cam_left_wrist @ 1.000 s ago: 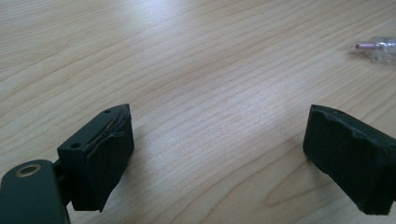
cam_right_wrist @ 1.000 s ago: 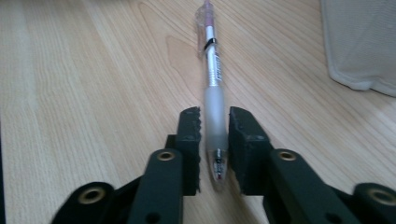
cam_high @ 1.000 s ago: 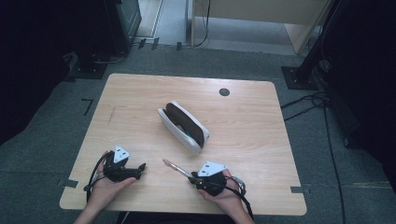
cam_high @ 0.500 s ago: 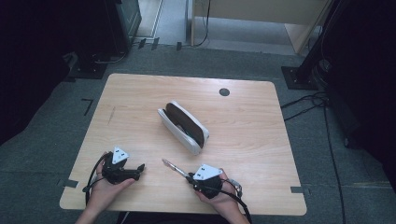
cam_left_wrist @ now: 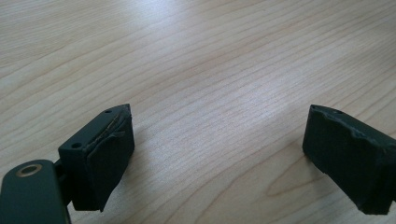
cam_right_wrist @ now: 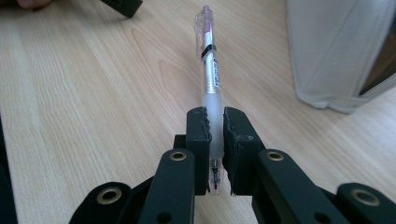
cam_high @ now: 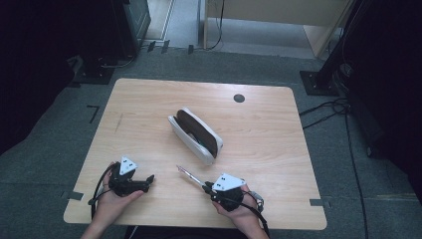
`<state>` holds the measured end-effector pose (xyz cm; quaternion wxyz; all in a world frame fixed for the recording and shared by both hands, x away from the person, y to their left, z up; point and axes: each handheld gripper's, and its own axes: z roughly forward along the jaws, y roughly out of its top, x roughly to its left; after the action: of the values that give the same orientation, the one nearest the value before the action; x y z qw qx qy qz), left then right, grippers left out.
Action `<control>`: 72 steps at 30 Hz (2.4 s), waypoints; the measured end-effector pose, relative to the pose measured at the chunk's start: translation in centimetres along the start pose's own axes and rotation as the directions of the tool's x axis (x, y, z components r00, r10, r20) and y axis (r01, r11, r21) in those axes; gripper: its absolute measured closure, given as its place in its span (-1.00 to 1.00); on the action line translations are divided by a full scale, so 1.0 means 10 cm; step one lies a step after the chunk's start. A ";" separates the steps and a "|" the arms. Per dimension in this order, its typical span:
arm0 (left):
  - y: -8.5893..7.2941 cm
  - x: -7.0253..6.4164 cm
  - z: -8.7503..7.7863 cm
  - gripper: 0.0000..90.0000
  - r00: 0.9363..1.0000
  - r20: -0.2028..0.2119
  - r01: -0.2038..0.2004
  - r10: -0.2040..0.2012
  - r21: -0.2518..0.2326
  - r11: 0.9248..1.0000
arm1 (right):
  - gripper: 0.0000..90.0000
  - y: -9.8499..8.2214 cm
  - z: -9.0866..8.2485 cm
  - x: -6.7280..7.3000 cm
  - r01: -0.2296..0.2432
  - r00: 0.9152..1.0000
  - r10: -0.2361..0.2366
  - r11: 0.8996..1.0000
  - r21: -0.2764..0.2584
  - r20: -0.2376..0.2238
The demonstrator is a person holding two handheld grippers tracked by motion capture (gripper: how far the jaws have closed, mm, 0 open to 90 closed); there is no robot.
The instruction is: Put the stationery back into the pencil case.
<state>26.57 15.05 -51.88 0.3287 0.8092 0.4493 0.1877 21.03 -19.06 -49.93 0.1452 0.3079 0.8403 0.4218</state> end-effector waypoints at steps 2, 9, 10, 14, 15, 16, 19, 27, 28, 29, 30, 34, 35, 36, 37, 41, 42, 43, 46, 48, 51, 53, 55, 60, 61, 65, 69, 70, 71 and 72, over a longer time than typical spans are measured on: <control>0.00 0.00 0.00 -0.79 1.000 0.000 0.000 0.000 0.000 1.000 | 0.81 0.02 -0.04 0.00 0.006 1.000 -0.006 1.000 -0.011 0.004; 0.00 0.00 0.00 -0.79 1.000 0.000 0.000 0.000 0.000 1.000 | 0.81 0.09 -0.14 -0.01 0.014 1.000 -0.013 0.999 -0.043 0.018; 0.00 0.00 0.00 -0.79 1.000 0.000 0.000 0.000 0.000 1.000 | 0.81 0.11 -0.16 -0.01 0.009 1.000 -0.008 0.999 -0.046 0.020; 0.00 0.00 0.00 -0.79 1.000 0.000 0.000 0.000 0.000 1.000 | 0.81 0.16 -0.21 -0.02 0.015 1.000 -0.013 0.998 -0.063 0.027; 0.00 0.00 0.00 -0.79 1.000 -0.001 0.000 0.000 0.000 1.000 | 0.81 0.17 -0.22 -0.02 0.016 1.000 -0.014 0.998 -0.066 0.028; 0.00 0.00 0.00 -0.79 1.000 0.000 0.000 0.000 0.000 1.000 | 0.81 0.18 -0.24 -0.03 0.017 0.999 -0.015 0.997 -0.070 0.029; 0.00 0.00 0.00 -0.79 1.000 -0.001 0.000 0.000 -0.001 1.000 | 0.81 0.22 -0.29 -0.05 0.004 1.000 -0.002 0.996 -0.091 0.024; 0.00 0.00 0.00 -0.79 1.000 -0.001 0.000 0.000 -0.001 1.000 | 0.81 0.38 -0.43 -0.08 0.011 0.999 -0.007 0.991 -0.136 0.032; 0.00 0.00 0.00 -0.79 1.000 -0.001 0.001 -0.001 -0.001 1.000 | 0.81 0.40 -0.44 -0.09 0.015 0.999 -0.010 0.990 -0.142 0.037; 0.00 0.00 0.00 -0.79 1.000 -0.001 0.001 -0.001 -0.001 1.000 | 0.81 0.42 -0.46 -0.09 0.013 0.999 -0.007 0.989 -0.145 0.041; 0.00 0.00 0.00 -0.79 1.000 -0.001 0.000 0.000 -0.001 1.000 | 0.81 0.45 -0.47 -0.10 0.017 0.999 -0.011 0.989 -0.149 0.045; 0.00 0.00 0.00 -0.79 1.000 -0.001 0.000 0.000 -0.001 1.000 | 0.81 0.52 -0.52 -0.15 0.025 0.998 -0.014 0.985 -0.170 0.062; 0.00 0.00 0.00 -0.79 1.000 -0.001 0.000 0.000 -0.001 1.000 | 0.81 0.54 -0.53 -0.16 0.024 0.998 -0.013 0.984 -0.176 0.063; 0.00 0.00 0.00 -0.79 1.000 -0.001 0.000 0.000 -0.001 1.000 | 0.81 0.56 -0.54 -0.17 0.022 0.998 -0.010 0.983 -0.180 0.064; 0.00 0.00 0.00 -0.79 1.000 -0.001 0.000 0.000 -0.001 1.000 | 0.81 0.58 -0.55 -0.18 0.024 0.998 -0.012 0.982 -0.186 0.069; 0.00 0.00 0.00 -0.79 1.000 -0.001 0.000 0.000 -0.001 1.000 | 0.81 0.65 -0.60 -0.22 0.023 0.997 -0.006 0.979 -0.203 0.083; 0.00 0.00 0.00 -0.79 1.000 -0.001 0.000 0.000 -0.001 1.000 | 0.81 0.66 -0.61 -0.23 0.027 0.996 -0.008 0.977 -0.210 0.088; 0.00 0.00 0.00 -0.79 1.000 -0.001 0.000 0.000 -0.001 1.000 | 0.81 0.68 -0.62 -0.24 0.021 0.996 -0.001 0.977 -0.214 0.092; 0.00 0.00 0.00 -0.79 1.000 -0.001 0.000 0.000 0.000 1.000 | 0.81 0.73 -0.65 -0.30 0.025 0.994 -0.001 0.972 -0.232 0.105; 0.00 0.00 0.00 -0.79 1.000 -0.001 0.000 0.000 0.000 1.000 | 0.81 0.76 -0.66 -0.33 0.017 0.993 0.011 0.971 -0.240 0.115; 0.00 0.00 0.00 -0.79 1.000 -0.001 0.000 0.000 0.000 1.000 | 0.81 0.79 -0.67 -0.39 0.008 0.992 0.023 0.969 -0.246 0.126; 0.00 0.00 0.00 -0.79 1.000 0.000 0.000 0.000 0.000 1.000 | 0.81 0.81 -0.65 -0.43 -0.002 0.991 0.035 0.969 -0.248 0.129; 0.00 0.00 0.00 -0.79 1.000 0.000 0.000 0.000 0.000 1.000 | 0.81 0.83 -0.63 -0.46 -0.001 0.991 0.034 0.969 -0.245 0.130; 0.00 0.00 0.00 -0.79 1.000 0.000 0.001 -0.001 0.000 1.000 | 0.81 0.87 -0.56 -0.52 -0.010 0.990 0.043 0.973 -0.232 0.136; 0.00 0.00 0.00 -0.79 1.000 0.000 0.001 -0.001 0.000 1.000 | 0.81 0.88 -0.54 -0.53 -0.009 0.990 0.043 0.972 -0.233 0.138; 0.00 0.00 0.00 -0.79 1.000 -0.001 0.000 0.000 0.001 1.000 | 0.81 0.92 -0.47 -0.59 -0.016 0.990 0.046 0.976 -0.218 0.134; 0.00 0.00 0.00 -0.79 1.000 -0.001 0.002 -0.002 -0.001 1.000 | 0.81 0.96 -0.39 -0.61 -0.013 0.990 0.039 0.982 -0.191 0.133; 0.00 0.00 0.00 -0.79 1.000 0.000 0.002 -0.002 -0.001 1.000 | 0.81 0.98 -0.37 -0.62 -0.013 0.990 0.039 0.983 -0.185 0.135; 0.00 0.00 0.00 -0.79 1.000 0.000 0.001 -0.001 0.000 1.000 | 0.81 0.99 -0.35 -0.62 -0.011 0.990 0.036 0.984 -0.178 0.137; 0.00 0.00 0.00 -0.79 1.000 -0.001 0.001 -0.001 0.000 1.000 | 0.81 1.00 -0.32 -0.63 -0.009 0.990 0.033 0.985 -0.170 0.137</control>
<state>26.56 15.06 -51.88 0.3288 0.8088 0.4499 0.1879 28.17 -20.53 -40.13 0.2245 0.3320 0.7860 0.4708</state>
